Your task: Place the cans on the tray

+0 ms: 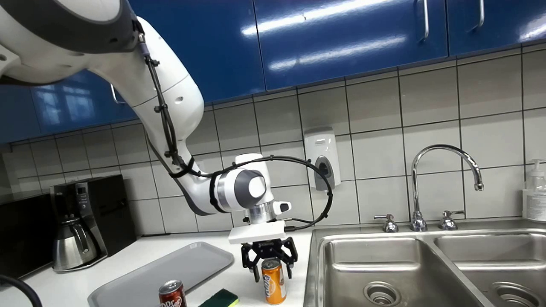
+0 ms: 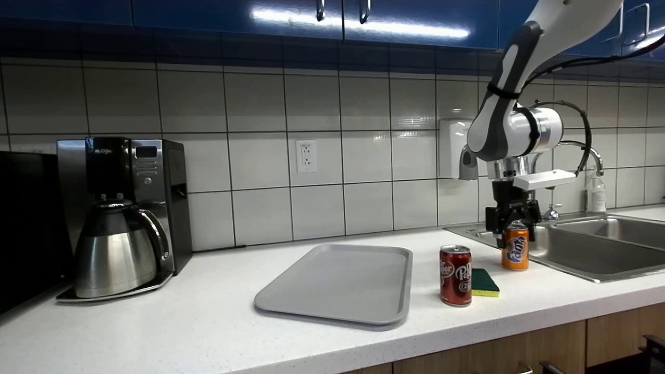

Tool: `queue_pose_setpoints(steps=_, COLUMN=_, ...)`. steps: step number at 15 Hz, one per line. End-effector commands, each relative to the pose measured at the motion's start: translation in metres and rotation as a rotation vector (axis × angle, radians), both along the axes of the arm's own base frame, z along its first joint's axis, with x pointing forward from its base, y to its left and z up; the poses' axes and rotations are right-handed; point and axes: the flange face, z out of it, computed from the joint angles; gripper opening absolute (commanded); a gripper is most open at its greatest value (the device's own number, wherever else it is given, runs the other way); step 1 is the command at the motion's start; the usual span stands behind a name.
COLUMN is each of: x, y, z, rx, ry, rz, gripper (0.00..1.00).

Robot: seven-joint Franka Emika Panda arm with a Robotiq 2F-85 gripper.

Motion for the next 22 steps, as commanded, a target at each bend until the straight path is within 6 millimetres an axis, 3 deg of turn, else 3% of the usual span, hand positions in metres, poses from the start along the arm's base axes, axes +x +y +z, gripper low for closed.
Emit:
queue_pose_setpoints(steps=1, x=0.003, y=-0.005, z=0.001, rx=0.010, ry=-0.014, rz=0.015, gripper=1.00)
queue_pose_setpoints(steps=3, x=0.003, y=-0.006, z=0.001, rx=0.011, ry=-0.013, rz=0.015, gripper=1.00)
queue_pose_setpoints(steps=4, x=0.002, y=-0.006, z=0.001, rx=0.012, ry=-0.012, rz=0.016, gripper=0.75)
queue_pose_setpoints(steps=5, x=0.002, y=-0.006, z=0.001, rx=0.013, ry=-0.010, rz=0.016, gripper=0.74)
queue_pose_setpoints(steps=9, x=0.002, y=-0.006, z=0.000, rx=0.012, ry=-0.006, rz=0.016, gripper=0.42)
queue_pose_setpoints(steps=15, x=0.003, y=-0.002, z=0.010, rx=0.014, ry=-0.023, rz=0.028, gripper=0.39)
queue_pose_setpoints(steps=22, x=0.005, y=0.012, z=0.034, rx=0.017, ry=-0.074, rz=0.035, gripper=0.39)
